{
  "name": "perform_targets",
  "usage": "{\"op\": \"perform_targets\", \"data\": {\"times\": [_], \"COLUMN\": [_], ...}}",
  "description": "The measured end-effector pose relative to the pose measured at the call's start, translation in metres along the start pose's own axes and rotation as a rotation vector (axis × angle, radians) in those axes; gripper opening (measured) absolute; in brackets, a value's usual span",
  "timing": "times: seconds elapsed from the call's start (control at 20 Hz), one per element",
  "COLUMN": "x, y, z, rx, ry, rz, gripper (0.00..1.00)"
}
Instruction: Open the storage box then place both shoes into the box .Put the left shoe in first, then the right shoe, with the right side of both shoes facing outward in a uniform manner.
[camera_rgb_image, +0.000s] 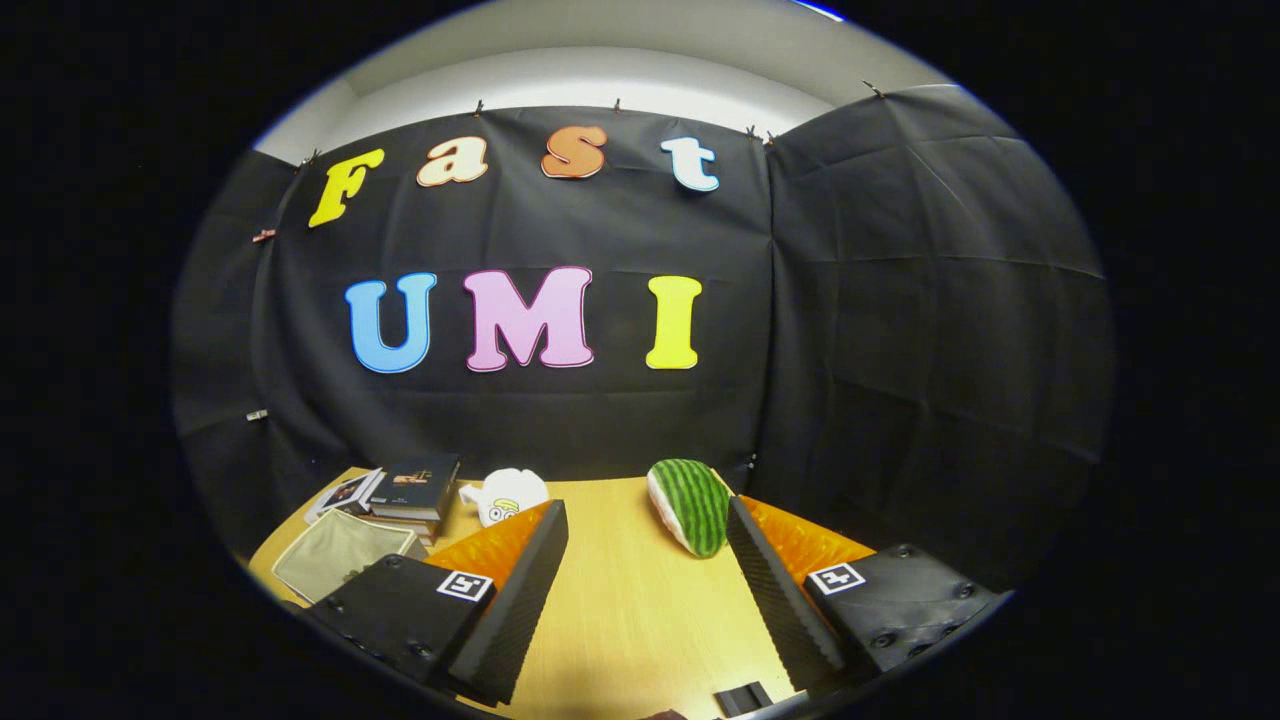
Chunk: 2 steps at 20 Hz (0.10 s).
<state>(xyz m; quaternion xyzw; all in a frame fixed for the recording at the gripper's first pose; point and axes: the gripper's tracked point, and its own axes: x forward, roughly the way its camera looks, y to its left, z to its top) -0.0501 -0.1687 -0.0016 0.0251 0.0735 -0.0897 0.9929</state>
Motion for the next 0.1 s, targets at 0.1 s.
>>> {"op": "perform_targets", "data": {"times": [0.1], "x": [0.0058], "y": [0.0027], "z": [-0.0104], "rx": [-0.005], "ry": [0.026], "rz": [0.019], "gripper": [0.98]}}
